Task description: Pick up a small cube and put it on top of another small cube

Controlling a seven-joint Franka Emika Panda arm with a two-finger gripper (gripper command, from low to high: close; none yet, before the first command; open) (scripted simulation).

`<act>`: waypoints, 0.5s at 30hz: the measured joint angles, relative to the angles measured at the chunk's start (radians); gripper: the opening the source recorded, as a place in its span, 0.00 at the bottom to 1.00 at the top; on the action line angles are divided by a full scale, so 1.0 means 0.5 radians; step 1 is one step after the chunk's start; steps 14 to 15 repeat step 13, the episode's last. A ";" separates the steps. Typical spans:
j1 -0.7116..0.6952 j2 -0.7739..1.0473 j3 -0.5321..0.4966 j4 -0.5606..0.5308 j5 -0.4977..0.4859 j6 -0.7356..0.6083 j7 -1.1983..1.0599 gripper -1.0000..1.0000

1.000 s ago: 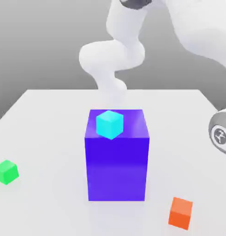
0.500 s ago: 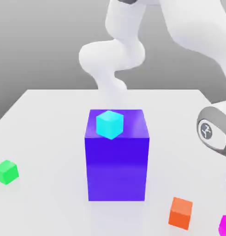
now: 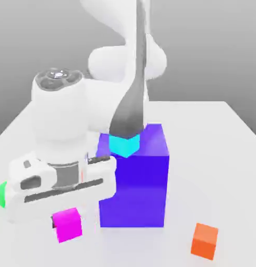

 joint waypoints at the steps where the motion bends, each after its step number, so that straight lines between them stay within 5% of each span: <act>1: -0.052 -0.042 -0.066 -0.058 -0.002 0.014 0.058 0.00; 6: -0.450 0.011 -0.301 -0.168 0.290 0.122 0.098 0.00; 10: -0.732 0.257 -0.133 -0.138 0.714 0.260 -0.133 0.00; 11: -0.771 0.296 -0.089 -0.134 0.775 0.285 -0.175 1.00; 15: -0.771 0.296 -0.089 -0.134 0.775 0.285 -0.175 1.00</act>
